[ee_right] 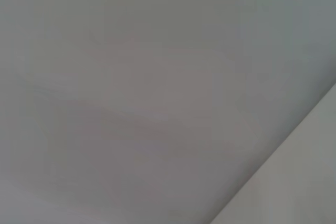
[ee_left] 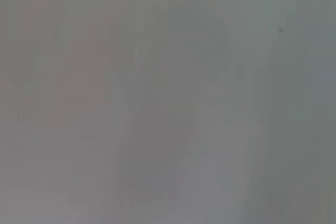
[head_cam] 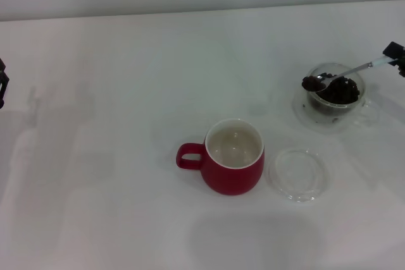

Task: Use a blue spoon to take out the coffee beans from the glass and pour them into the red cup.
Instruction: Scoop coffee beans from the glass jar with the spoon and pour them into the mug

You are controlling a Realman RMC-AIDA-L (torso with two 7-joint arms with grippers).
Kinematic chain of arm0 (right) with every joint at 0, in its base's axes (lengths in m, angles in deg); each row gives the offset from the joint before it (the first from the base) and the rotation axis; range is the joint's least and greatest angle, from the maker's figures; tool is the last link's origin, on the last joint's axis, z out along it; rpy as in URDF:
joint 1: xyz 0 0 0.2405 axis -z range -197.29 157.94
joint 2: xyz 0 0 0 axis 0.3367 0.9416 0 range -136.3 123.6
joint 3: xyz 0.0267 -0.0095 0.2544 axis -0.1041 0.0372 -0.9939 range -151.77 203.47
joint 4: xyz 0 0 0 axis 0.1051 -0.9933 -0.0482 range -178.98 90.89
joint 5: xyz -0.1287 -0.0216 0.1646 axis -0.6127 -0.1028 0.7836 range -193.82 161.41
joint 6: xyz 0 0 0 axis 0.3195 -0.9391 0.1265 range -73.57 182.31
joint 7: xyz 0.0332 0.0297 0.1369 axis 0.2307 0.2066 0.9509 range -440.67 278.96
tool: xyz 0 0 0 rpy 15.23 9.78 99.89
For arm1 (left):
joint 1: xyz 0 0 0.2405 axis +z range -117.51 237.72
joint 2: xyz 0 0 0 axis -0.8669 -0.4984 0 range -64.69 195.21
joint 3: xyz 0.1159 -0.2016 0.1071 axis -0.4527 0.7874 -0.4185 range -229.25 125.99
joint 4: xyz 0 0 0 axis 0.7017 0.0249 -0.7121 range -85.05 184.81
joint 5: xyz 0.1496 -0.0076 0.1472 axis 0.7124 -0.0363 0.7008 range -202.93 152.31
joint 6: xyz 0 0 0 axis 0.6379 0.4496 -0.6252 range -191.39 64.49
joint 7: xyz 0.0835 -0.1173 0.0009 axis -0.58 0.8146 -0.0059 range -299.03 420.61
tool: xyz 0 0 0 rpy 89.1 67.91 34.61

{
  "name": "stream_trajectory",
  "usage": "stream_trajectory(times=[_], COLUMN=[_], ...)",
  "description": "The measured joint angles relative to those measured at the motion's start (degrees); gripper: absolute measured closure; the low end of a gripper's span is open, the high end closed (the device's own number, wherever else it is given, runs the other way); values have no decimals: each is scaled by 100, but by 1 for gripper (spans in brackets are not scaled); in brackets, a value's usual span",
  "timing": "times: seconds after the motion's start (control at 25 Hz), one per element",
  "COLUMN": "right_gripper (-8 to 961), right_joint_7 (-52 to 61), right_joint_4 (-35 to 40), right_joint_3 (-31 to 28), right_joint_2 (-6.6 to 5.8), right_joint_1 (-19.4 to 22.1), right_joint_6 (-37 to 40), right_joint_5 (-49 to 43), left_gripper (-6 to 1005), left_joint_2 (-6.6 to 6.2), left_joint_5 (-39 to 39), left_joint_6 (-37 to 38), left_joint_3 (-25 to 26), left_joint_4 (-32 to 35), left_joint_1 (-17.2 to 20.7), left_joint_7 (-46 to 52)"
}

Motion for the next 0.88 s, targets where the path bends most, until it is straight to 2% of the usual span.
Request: stream_trajectory(times=[0.24,0.6,0.88], right_gripper=[806,806,806], right_joint_7=[-49,-89,-110], right_joint_4=[20,144,121], right_joint_3=[74,306,428], right_joint_2=[52,202,221], right_joint_1=[25,34,36], right_joint_6=[-193,-458,-470], right_joint_5=[-6,-6,-5], left_gripper=[438,438,439], left_joint_2=[4,-1,-6], left_joint_5=[10,9,12], left_joint_6=[0,139,147], left_joint_3=[0,0,0], left_joint_4=[0,0,0], left_joint_1=[42,57,57], left_joint_7=[0,0,0])
